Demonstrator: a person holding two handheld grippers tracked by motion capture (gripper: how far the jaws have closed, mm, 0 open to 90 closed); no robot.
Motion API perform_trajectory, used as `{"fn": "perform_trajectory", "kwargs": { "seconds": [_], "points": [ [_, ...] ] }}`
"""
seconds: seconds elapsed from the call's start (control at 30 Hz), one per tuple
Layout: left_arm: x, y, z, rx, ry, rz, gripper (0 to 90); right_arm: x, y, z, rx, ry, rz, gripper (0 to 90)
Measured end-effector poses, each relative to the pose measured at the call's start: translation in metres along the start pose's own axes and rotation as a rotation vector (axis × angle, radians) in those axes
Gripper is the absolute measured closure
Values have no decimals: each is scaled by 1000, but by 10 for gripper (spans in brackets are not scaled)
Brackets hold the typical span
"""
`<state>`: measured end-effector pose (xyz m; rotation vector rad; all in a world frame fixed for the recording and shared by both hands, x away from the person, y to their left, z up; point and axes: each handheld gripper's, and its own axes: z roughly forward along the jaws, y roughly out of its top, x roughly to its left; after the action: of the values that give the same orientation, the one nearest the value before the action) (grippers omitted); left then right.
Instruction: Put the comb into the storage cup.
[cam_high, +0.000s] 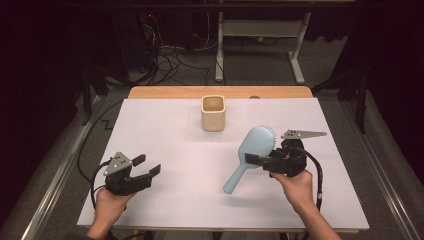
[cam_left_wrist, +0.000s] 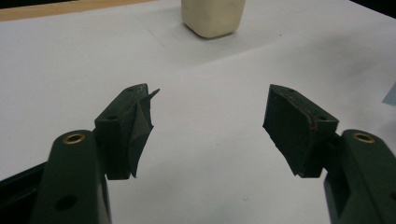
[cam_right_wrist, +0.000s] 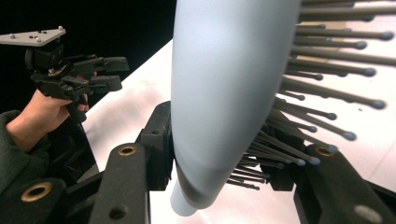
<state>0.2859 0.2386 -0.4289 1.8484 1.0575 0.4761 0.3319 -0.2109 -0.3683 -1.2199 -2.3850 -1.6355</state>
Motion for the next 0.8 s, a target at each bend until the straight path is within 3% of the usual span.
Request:
{"fn": "perform_trajectory", "kwargs": {
  "seconds": [0.23,0.6,0.8],
  "points": [
    [3,-8,3,-11,35,14,334,-4,3,-7,4,-33,3,540],
    [16,-24,8,-12,75,-62,344,-8,7,-14,-11,-61,-5,540],
    [18,-28,8,-3,75,-69,343,-13,13,-22,-46,-72,12,540]
  ]
}}
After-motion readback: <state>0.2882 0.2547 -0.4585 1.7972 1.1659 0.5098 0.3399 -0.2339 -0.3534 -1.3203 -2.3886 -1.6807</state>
